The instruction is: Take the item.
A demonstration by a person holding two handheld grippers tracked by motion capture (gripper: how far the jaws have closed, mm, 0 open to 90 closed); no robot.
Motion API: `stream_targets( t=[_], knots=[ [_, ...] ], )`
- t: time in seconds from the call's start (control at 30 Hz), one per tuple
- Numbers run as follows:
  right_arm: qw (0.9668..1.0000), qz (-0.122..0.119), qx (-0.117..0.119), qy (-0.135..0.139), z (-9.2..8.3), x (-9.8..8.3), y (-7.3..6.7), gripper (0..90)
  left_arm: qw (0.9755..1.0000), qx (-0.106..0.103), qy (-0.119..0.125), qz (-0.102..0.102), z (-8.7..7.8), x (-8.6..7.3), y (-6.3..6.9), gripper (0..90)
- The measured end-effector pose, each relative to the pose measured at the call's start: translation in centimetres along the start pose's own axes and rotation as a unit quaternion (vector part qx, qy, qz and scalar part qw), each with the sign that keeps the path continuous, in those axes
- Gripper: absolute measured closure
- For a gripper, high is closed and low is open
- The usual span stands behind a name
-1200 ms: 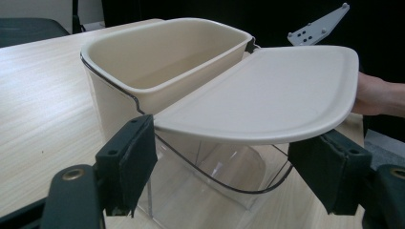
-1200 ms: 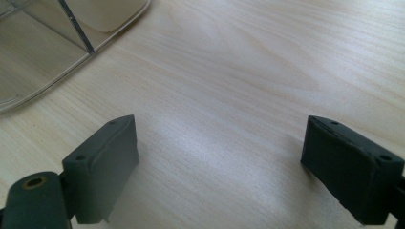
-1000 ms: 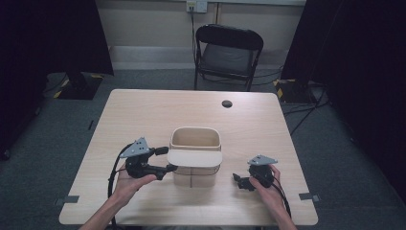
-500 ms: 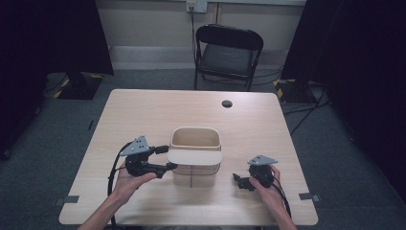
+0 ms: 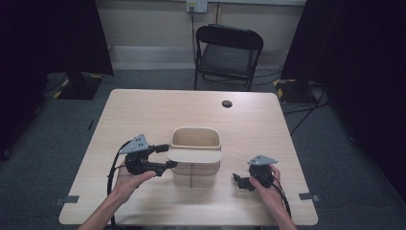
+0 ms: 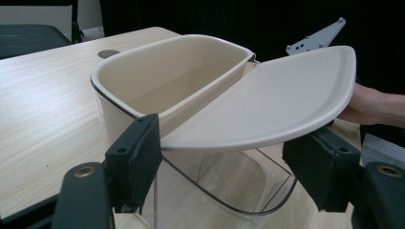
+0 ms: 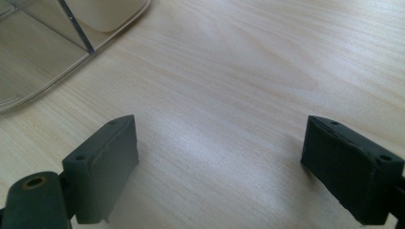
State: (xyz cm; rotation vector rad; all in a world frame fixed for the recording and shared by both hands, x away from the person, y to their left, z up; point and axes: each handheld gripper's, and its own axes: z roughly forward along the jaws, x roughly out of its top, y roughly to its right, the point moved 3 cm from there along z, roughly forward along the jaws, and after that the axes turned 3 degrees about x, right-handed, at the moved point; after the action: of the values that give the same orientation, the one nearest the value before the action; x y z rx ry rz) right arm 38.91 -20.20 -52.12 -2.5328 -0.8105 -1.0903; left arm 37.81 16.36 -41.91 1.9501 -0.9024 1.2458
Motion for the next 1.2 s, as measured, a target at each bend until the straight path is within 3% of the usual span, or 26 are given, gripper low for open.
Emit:
stream_targets(
  t=[0.57, 0.9, 1.2],
  knots=[
    [1.0, 0.0, 0.0, 0.0, 0.0, 0.0, 0.0, 11.5, 1.0, -0.009, 0.002, -0.003, -0.11, 0.78, -0.12, 33.2],
    [1.0, 0.0, 0.0, 0.0, 0.0, 0.0, -0.01, 11.4, 0.9999, 0.004, 0.002, -0.009, 0.05, 0.81, -0.03, 33.7],
    [1.0, 0.0, 0.0, 0.0, 0.0, 0.0, -0.01, 11.4, 1.0, 0.0, 0.002, -0.008, -0.06, 0.89, -0.18, 37.1]
  ],
)
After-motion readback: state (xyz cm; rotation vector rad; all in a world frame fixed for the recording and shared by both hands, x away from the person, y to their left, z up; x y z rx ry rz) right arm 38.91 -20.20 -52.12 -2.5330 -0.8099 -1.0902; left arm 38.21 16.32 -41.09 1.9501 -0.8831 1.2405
